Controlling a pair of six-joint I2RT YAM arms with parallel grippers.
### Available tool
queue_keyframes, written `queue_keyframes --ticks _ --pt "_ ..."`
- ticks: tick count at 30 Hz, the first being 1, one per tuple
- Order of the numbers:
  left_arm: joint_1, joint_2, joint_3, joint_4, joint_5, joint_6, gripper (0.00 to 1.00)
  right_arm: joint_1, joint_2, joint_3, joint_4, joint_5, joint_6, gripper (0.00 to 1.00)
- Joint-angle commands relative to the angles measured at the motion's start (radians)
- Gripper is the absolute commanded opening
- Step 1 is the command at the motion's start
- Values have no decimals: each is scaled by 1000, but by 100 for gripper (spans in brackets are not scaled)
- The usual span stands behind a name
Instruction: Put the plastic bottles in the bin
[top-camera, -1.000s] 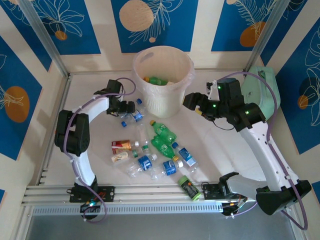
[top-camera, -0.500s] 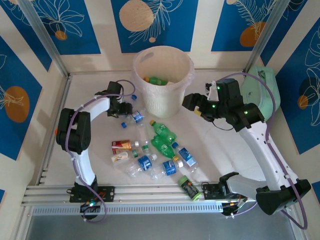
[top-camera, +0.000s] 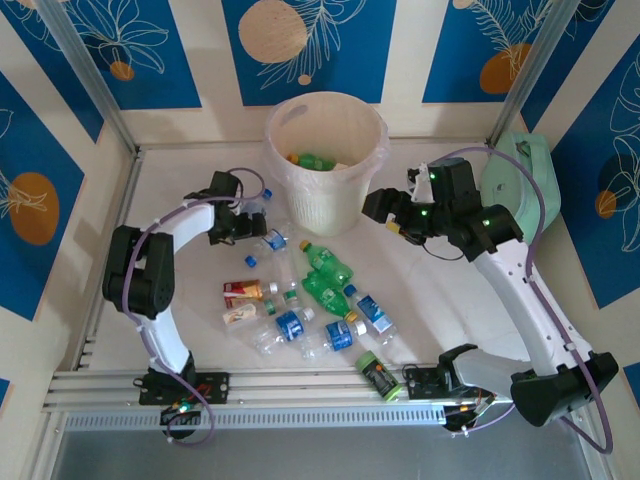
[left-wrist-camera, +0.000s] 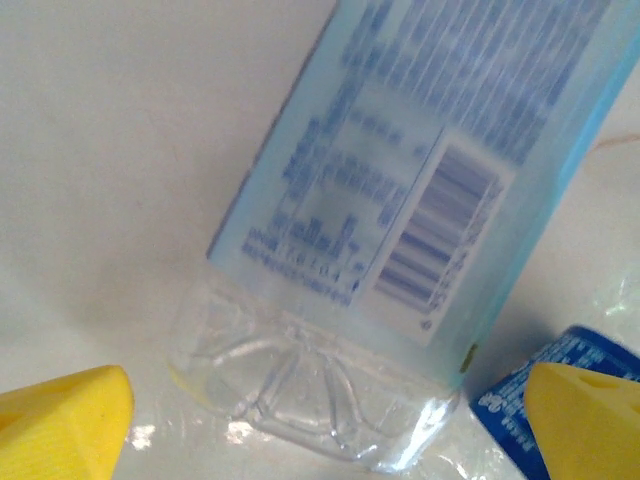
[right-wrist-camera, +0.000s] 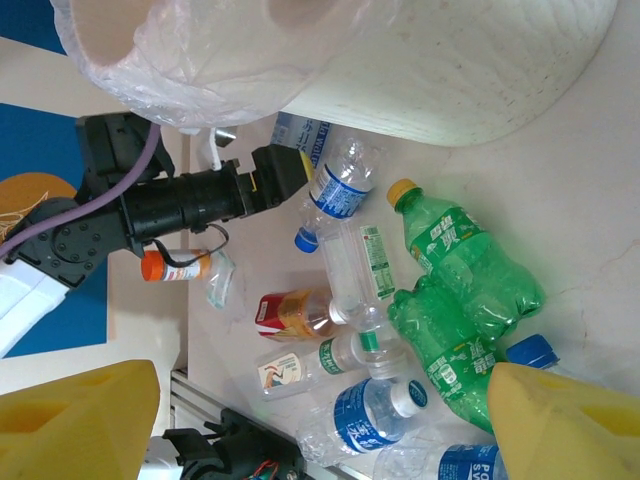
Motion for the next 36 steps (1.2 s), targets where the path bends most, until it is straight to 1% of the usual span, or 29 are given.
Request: queue_keyframes --ticks 1,4,7,10,14,16,19,23,28,36 --pt "23 45 86 -20 -43 54 100 -1 -3 6 -3 -22 5 86" --pt "27 98 141 -32 -48 71 100 0 -10 4 -10 -17 6 86" --pt "27 142 187 -33 -29 89 99 -1 -13 5 -19 -12 6 86" --pt "27 179 225 -49 -29 95 94 0 -12 13 -27 -8 4 85" --pt "28 199 233 -48 -24 89 90 0 -9 23 -30 -5 5 85" --pt "28 195 223 -38 -24 88 87 1 -6 25 -30 -6 7 84" --pt "28 194 211 -32 -20 86 79 2 -2 23 -20 -11 12 82" --pt "28 188 196 -34 -8 83 71 6 3 25 -13 -10 19 79" --pt "28 147 160 -22 -3 69 68 6 3 32 -16 -3 19 79" --pt "28 34 79 1 8 40 64 5 0 32 -12 0 17 79"
